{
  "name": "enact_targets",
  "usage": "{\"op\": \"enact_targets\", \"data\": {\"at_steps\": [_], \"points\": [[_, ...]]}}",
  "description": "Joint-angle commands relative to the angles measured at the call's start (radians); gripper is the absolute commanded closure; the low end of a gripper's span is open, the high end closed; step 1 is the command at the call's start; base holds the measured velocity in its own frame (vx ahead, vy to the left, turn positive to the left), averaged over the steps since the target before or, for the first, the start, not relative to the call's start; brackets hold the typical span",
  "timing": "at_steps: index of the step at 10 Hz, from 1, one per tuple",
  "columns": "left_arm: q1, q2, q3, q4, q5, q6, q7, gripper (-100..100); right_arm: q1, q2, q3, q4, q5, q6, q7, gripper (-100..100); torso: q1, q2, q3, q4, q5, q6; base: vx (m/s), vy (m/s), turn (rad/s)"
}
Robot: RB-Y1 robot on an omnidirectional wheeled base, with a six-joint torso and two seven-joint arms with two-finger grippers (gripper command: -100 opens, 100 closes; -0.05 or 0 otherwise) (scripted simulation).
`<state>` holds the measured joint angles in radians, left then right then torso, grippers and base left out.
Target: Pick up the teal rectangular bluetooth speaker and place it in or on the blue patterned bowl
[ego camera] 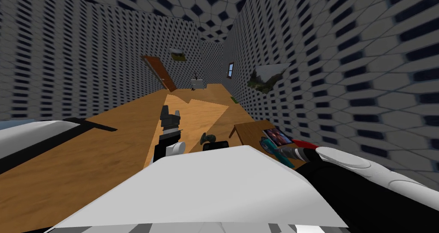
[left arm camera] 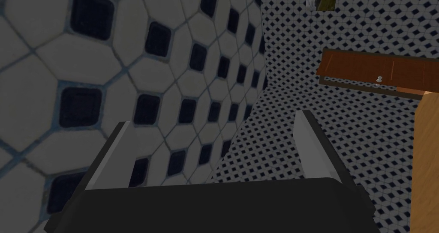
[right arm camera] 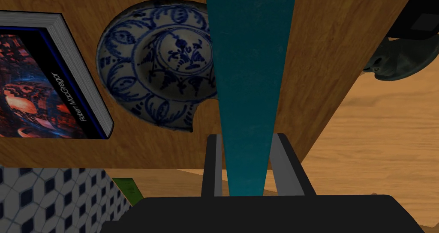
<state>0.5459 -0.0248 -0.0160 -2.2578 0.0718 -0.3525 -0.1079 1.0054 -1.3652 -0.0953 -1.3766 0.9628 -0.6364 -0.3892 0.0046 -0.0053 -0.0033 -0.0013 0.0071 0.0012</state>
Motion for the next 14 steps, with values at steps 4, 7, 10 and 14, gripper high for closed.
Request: {"op": "enact_targets", "data": {"at_steps": [4,7,10,14], "points": [[0.000,0.000,0.000,0.000,0.000,0.000,0.000,0,0.002,-0.045,-0.048,0.009,0.018,-0.041,-0.035,100,0.003,0.000,0.000,0.000,0.001,0.001,0.063,-0.018,-0.109],[0.000,0.000,0.000,0.000,0.000,0.000,0.000,0,0.009,-0.095,-0.100,0.004,0.041,-0.071,-0.076,100,0.003,-0.001,-0.001,0.000,0.001,0.002,0.100,-0.018,-0.165],[0.000,0.000,0.000,0.000,0.000,0.000,0.000,0,0.000,-0.102,-0.100,0.010,0.046,-0.078,-0.079,100,0.004,0.001,0.001,0.000,0.002,0.001,0.047,-0.014,-0.072],[0.000,0.000,0.000,0.000,0.000,0.000,0.000,0,-0.001,-0.104,-0.102,0.010,0.046,-0.078,-0.082,-100,0.005,0.005,0.003,0.001,0.002,0.002,0.000,0.000,0.000]]}}
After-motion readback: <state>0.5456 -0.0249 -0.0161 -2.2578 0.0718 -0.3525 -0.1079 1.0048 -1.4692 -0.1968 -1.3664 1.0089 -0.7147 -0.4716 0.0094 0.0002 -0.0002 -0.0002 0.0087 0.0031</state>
